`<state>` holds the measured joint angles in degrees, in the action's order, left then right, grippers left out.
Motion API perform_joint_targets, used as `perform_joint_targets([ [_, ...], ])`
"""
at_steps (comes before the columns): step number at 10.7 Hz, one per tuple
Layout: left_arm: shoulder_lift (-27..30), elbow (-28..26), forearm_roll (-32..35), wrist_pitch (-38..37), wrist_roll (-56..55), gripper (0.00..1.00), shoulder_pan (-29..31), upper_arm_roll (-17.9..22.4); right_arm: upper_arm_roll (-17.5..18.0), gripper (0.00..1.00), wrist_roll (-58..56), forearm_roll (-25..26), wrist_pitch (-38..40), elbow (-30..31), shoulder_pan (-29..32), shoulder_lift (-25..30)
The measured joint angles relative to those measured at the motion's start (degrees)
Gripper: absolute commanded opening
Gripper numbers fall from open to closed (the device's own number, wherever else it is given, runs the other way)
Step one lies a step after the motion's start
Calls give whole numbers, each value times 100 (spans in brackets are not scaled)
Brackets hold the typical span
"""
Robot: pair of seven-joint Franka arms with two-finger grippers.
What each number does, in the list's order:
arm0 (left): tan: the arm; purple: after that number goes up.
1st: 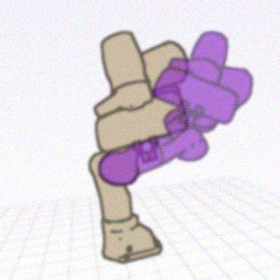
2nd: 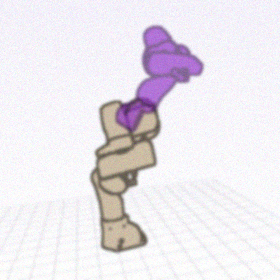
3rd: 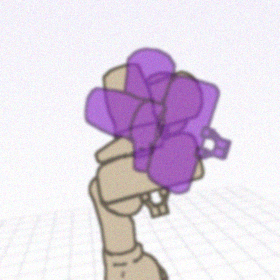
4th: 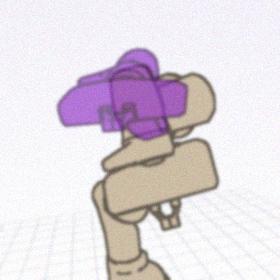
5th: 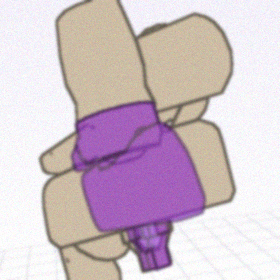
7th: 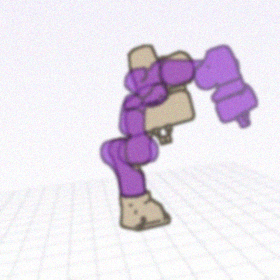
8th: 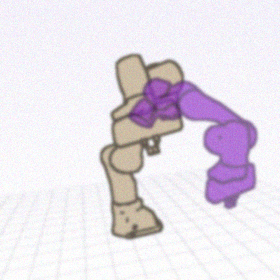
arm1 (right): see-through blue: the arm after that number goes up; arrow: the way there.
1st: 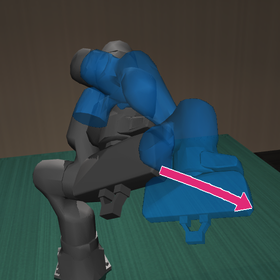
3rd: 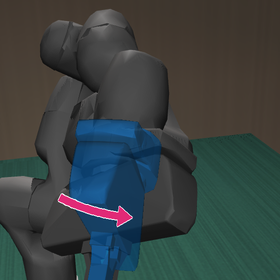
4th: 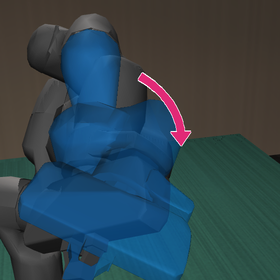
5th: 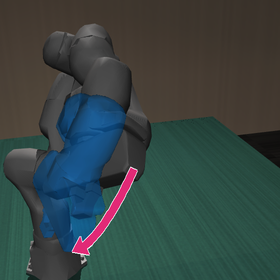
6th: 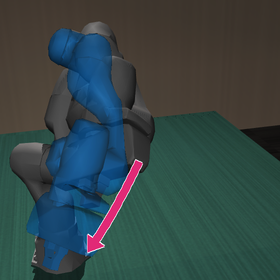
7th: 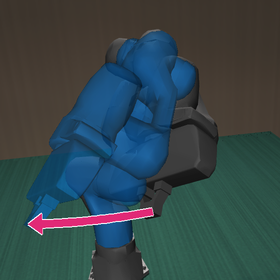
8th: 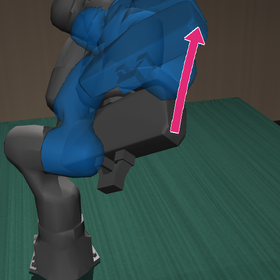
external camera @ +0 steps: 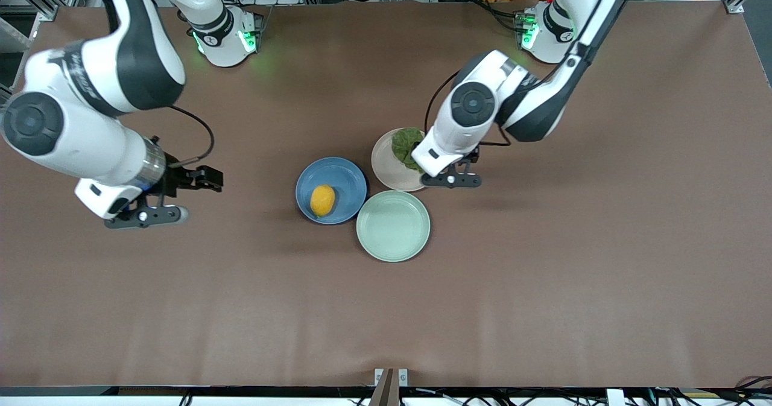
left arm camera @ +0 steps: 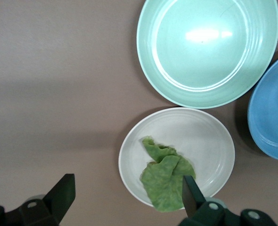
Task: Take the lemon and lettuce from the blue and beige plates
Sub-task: 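Move the left gripper to the lettuce while the right gripper reaches the lemon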
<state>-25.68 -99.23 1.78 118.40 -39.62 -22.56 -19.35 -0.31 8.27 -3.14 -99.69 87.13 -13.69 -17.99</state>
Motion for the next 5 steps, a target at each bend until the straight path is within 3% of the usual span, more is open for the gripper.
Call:
perform_joint_targets([
  [5, -537, 19, 153, 258, -348, 100, -362, 2, 9, 100, 703, -130, -1210, 929, -454, -62],
])
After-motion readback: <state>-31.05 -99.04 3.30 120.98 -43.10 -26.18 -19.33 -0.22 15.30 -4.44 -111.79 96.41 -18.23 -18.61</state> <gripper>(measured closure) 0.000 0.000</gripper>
